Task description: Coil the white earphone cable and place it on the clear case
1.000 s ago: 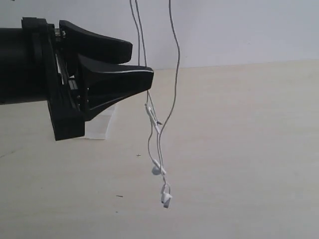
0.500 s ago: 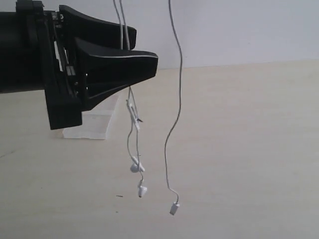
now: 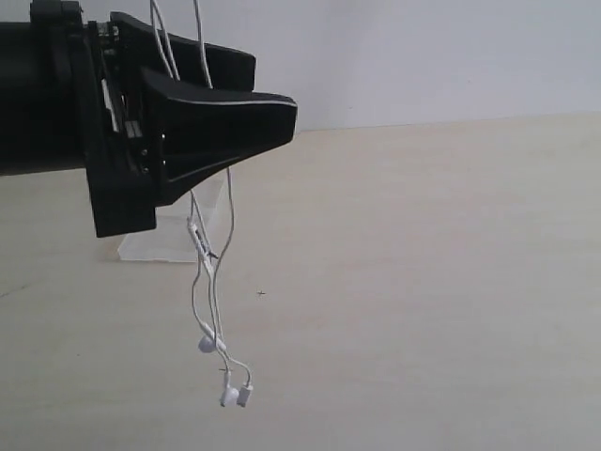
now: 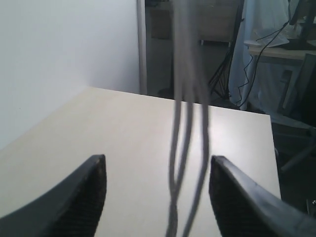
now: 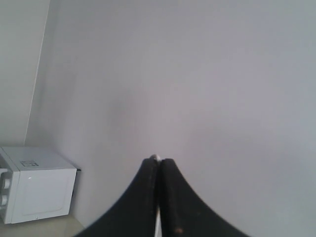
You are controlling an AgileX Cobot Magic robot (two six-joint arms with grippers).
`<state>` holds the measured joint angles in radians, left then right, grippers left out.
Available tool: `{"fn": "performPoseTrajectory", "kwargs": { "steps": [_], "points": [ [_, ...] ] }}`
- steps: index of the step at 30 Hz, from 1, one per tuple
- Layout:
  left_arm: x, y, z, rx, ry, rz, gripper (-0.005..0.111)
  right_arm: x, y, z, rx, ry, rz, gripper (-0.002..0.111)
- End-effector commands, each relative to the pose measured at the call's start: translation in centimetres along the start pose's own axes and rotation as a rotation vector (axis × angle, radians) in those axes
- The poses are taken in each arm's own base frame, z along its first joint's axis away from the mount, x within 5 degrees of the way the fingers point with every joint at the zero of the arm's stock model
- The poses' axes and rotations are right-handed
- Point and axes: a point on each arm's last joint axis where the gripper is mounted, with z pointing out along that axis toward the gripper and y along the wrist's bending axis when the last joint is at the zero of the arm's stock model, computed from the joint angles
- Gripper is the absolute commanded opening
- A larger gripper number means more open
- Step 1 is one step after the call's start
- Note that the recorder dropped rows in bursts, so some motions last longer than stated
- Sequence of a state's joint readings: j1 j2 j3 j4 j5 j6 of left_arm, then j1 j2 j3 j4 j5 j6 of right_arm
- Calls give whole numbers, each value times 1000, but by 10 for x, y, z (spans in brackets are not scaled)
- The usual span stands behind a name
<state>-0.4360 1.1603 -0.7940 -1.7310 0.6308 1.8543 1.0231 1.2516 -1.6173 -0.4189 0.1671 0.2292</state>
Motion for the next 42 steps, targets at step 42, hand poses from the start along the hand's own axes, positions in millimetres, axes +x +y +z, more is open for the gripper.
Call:
{"fn": "performPoseTrajectory", "kwargs": {
  "steps": [42],
  "points": [
    [-4, 6, 18, 72, -10, -31, 23, -1, 5, 10, -39, -82, 109, 0]
  ]
}}
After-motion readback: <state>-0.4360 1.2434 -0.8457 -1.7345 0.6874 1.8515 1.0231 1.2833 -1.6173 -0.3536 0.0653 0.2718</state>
